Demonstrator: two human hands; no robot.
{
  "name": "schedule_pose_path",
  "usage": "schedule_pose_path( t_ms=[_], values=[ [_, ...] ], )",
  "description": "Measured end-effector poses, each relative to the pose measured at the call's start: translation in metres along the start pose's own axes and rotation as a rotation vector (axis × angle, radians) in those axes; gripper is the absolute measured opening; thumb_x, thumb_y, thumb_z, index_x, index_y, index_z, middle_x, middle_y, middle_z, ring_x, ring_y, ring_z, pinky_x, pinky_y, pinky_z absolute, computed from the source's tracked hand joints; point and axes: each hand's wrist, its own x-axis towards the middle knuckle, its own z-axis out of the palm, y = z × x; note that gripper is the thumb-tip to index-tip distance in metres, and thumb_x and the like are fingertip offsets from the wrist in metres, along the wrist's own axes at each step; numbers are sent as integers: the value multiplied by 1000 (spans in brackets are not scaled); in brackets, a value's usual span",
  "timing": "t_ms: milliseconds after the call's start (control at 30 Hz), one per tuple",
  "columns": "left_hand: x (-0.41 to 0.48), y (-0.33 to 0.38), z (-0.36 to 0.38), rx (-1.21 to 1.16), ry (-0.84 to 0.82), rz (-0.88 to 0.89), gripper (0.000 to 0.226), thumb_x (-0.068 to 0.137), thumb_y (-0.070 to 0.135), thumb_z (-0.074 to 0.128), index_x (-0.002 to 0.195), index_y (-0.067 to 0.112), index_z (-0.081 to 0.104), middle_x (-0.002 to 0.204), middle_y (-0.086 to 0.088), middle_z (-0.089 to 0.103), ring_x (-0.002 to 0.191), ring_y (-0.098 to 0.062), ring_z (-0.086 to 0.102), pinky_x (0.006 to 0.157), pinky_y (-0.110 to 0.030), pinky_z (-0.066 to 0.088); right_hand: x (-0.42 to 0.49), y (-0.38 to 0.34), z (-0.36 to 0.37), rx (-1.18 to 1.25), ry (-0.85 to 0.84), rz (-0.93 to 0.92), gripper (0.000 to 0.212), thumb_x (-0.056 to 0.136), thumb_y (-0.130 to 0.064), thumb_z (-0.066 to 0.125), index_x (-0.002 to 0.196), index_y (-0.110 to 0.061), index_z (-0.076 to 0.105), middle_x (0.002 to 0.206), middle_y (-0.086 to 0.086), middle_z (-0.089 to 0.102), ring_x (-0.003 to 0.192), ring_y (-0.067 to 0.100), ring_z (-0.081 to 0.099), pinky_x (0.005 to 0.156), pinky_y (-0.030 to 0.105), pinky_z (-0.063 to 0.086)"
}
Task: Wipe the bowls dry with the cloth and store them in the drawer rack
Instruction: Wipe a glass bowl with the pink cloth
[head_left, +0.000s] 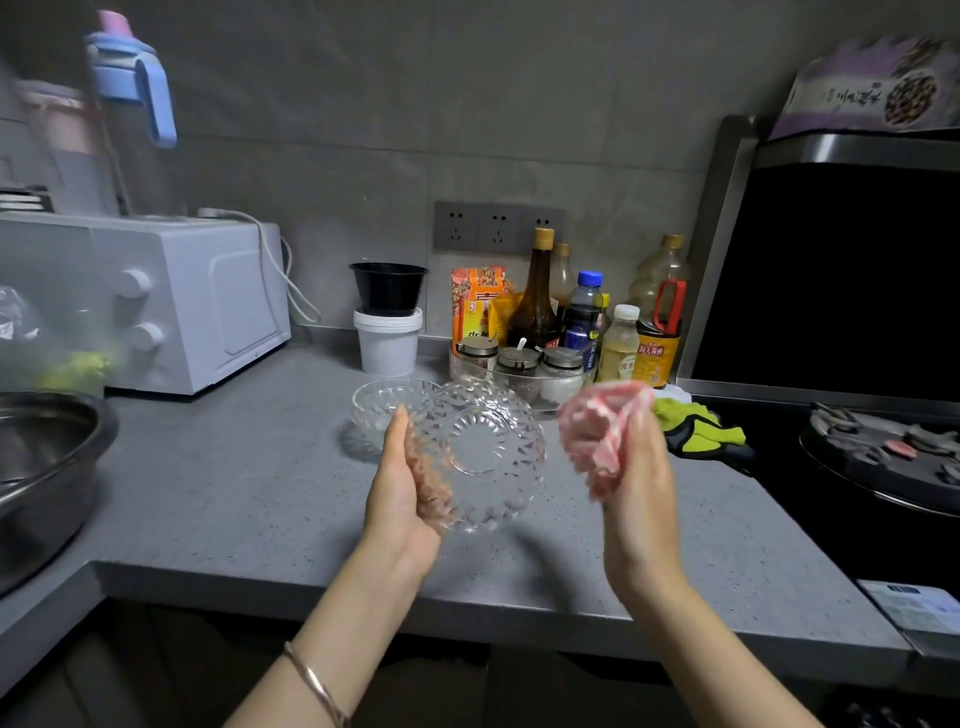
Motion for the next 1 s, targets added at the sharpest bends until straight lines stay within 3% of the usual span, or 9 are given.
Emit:
schedule_pose_path(
  t_ms=[100,200,267,367,467,567,700,900,1000],
  values=[
    [-3,-9,6,49,-17,-46,84,42,73,77,102,15,71,111,-6,63,99,-27,56,95,-50,44,4,-12,15,-436,-269,-397,36,97,-45,40,128,-31,53,126,-9,57,105,3,55,86,17,47],
    [-8,-14,12,74,-35,-79,61,77,63,59,105,11,70,105,-10,72,97,-27,67,84,-41,53,8,5,20,-1025,-402,-754,45,97,-47,34,139,-35,43,152,-7,33,142,10,24,115,43,24],
    [-6,-10,9,16,-16,-69,59,76,64,60,102,12,69,100,-7,73,94,-26,67,78,-38,51,4,15,13,-1019,-389,-748,48,100,-45,27,146,-30,33,155,-2,25,144,13,17,116,45,22],
    [7,-4,1,-22,13,-28,85,35,75,78,94,15,66,105,-4,60,94,-24,55,82,-41,43,-16,35,3,-1013,-402,-818,50,102,-36,31,149,-19,26,158,4,15,146,21,15,114,45,27],
    [-1,1,3,17,-68,-94,64,78,63,60,106,5,65,104,-15,70,89,-26,70,74,-36,57,-24,39,13,-1101,-426,-1048,47,101,-32,40,145,-15,33,154,6,28,144,21,23,116,39,23],
    [-2,-6,5,38,-121,-77,57,86,54,53,113,7,66,100,-11,73,86,-21,71,70,-31,59,-12,20,22,-1101,-348,-988,46,102,-33,32,143,-12,37,152,7,31,144,19,23,117,36,20],
    [11,-1,-3,51,-4,7,59,69,67,66,96,15,69,107,-3,65,97,-23,62,96,-44,48,-19,26,9,-1062,-331,-876,48,104,-34,24,146,-12,30,156,6,23,145,19,18,117,34,19],
    [-4,-9,-1,70,-211,-46,50,82,57,55,95,11,70,99,-10,72,84,-19,70,72,-31,54,-18,19,16,-1110,-376,-967,48,102,-32,30,146,-13,31,154,5,28,145,18,19,118,37,16],
    [0,-8,0,112,-105,33,57,69,67,65,92,15,68,104,-4,69,92,-20,65,82,-35,48,-13,14,9,-1071,-319,-798,52,103,-38,17,150,-16,23,158,4,16,147,19,10,118,41,14]
  ],
)
